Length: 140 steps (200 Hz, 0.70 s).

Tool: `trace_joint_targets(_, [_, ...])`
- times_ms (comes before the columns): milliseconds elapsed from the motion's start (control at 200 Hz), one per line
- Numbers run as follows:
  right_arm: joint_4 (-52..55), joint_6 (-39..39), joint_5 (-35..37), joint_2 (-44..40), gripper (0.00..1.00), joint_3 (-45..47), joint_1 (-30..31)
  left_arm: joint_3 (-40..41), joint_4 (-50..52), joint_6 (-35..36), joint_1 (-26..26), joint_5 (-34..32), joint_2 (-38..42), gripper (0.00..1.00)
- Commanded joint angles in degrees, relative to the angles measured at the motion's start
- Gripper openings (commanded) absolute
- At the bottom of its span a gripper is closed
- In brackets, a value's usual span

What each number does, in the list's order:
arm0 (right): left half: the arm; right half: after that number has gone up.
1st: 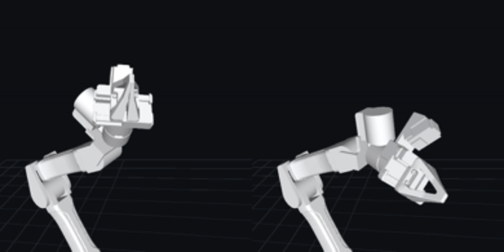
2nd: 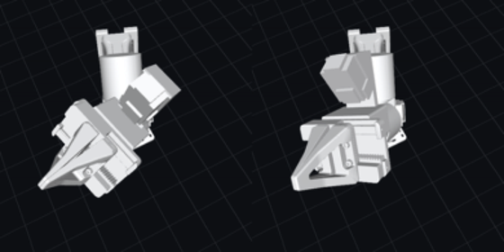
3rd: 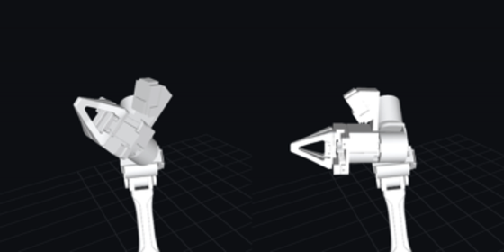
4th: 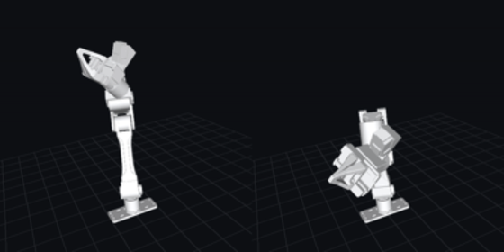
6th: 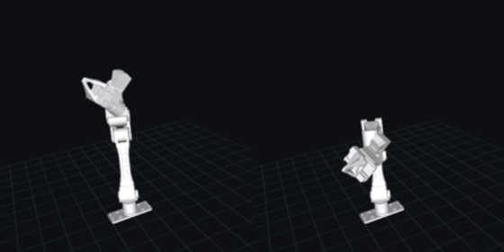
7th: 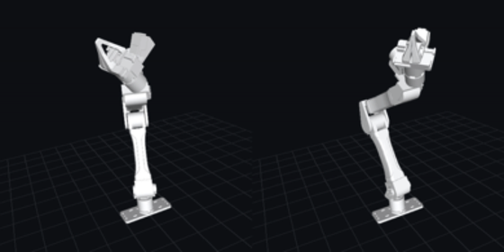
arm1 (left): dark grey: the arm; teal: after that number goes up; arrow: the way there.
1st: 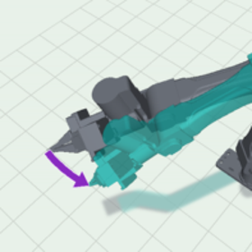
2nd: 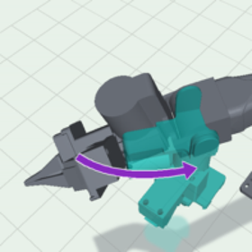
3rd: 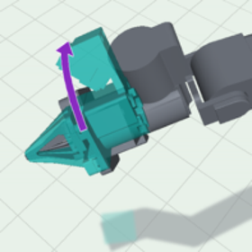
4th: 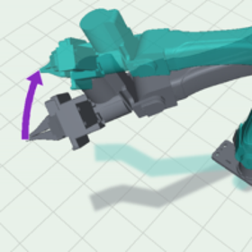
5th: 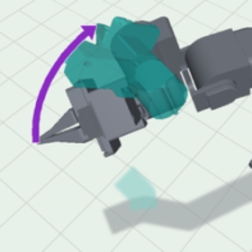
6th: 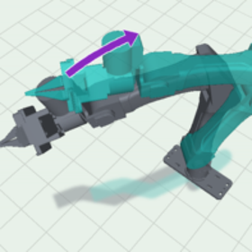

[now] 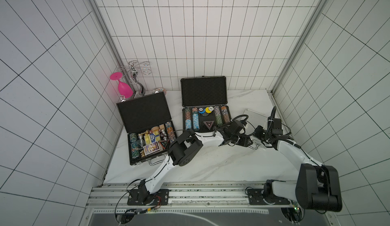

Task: Close the poker set cases
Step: Fasten the fastener on the poker set case.

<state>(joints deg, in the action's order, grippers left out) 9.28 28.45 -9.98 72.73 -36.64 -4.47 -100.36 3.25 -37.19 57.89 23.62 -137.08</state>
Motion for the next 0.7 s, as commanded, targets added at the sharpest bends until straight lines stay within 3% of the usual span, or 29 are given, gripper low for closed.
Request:
trace_joint_targets(0, [8.6, 0.7, 1.0, 0.7, 0.0, 3.0, -0.9, -2.7, 2.6, 2.4, 0.5, -1.6, -2.6, 0.48])
trace_joint_targets(90, [8.6, 0.6, 1.0, 1.0, 0.0, 1.3, -1.0, -3.5, 5.0, 3.2, 1.0, -2.3, -3.1, 0.49])
trace_joint_targets(185, [8.6, 0.6, 0.7, 1.7, 0.0, 0.1, -1.0, -4.6, 8.3, 4.0, 1.8, -4.5, -3.3, 0.57])
trace_joint_targets(350, [8.6, 1.0, 0.1, 1.7, 0.0, -0.2, -1.0, -5.7, 8.9, 3.2, 2.2, -5.2, -4.3, 0.58])
trace_joint_targets(540, [8.6, 0.7, 0.6, 1.4, 0.0, -0.4, -1.0, -5.8, 5.1, -0.2, 1.8, -0.4, -5.1, 0.58])
trace_joint_targets(695, [8.7, 0.4, 0.6, 2.0, 0.0, -1.0, -1.0, -1.1, -4.3, -5.1, 0.8, 5.3, -2.9, 0.48])
